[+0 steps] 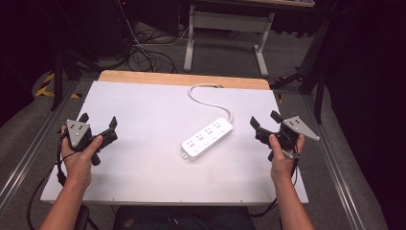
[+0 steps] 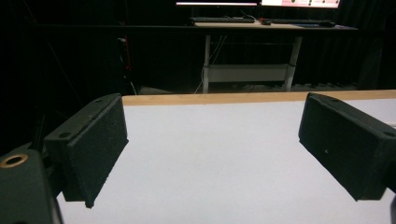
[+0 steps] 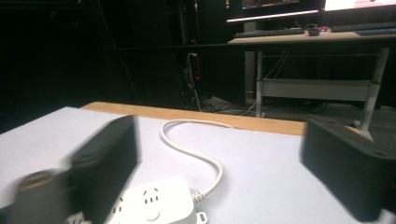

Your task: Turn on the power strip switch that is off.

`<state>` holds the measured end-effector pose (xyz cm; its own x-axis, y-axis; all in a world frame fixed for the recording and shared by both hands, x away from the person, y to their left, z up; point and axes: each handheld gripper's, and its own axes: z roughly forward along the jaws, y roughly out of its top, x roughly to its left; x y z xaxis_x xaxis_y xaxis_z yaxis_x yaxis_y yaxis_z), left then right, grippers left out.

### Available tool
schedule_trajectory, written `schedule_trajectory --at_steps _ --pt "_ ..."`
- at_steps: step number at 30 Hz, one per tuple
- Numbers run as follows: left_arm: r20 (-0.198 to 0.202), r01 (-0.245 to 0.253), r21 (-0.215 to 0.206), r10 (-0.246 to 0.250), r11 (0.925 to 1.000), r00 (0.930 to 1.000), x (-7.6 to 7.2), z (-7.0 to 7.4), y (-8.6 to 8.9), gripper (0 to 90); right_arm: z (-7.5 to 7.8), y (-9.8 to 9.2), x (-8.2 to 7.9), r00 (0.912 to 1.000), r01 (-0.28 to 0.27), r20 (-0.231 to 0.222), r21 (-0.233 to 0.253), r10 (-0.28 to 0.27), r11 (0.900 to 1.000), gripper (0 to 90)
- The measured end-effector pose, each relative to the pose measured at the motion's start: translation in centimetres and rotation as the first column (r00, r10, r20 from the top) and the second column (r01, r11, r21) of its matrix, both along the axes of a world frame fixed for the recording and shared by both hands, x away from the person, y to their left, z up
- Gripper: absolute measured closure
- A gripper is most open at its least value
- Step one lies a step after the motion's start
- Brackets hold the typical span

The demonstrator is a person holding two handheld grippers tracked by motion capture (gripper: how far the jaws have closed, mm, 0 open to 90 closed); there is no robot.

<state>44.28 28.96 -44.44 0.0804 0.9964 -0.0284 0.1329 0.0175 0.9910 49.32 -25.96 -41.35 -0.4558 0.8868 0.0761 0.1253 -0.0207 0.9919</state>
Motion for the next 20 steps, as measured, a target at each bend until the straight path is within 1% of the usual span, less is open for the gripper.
schedule_trajectory --at_steps 1,2,3,5,8,14,20 --pt "0.0 -0.001 -0.001 0.001 1.0 1.0 -0.01 0.0 0.0 8.6 -0.13 -0.13 -0.02 0.9996 -0.027 0.004 0.017 0.027 0.999 1.0" --pt "0.001 -0.001 -0.001 0.001 1.0 1.0 -0.01 0.01 0.0 8.6 -0.27 -0.22 -0.01 0.999 -0.042 0.013 0.044 0.042 0.998 2.3" --pt "0.001 -0.001 0.0 0.001 1.0 1.0 -0.01 0.0 0.0 8.6 -0.31 -0.27 0.03 0.9987 -0.051 0.011 0.057 0.05 0.997 2.0" --pt "0.0 -0.001 0.0 0.001 1.0 1.0 -0.01 0.0 0.01 8.6 -0.35 -0.3 0.07 0.9992 -0.038 0.009 0.05 0.038 0.998 1.4" --pt "0.0 0.001 0.002 -0.001 1.0 1.0 -0.01 0.01 0.0 8.6 -0.38 -0.33 0.06 0.9993 -0.035 0.012 0.04 0.035 0.999 2.0" --pt "-0.001 0.002 0.005 -0.002 1.0 1.0 0.01 0.01 -0.01 8.6 -0.42 -0.2 0.04 0.9988 -0.044 0.022 0.006 0.044 0.999 2.0" --pt "-0.002 0.002 0.006 -0.002 1.0 1.0 0.02 0.01 0.0 8.6 -0.45 -0.24 0.12 0.9991 -0.038 0.022 0.006 0.037 0.999 1.9"
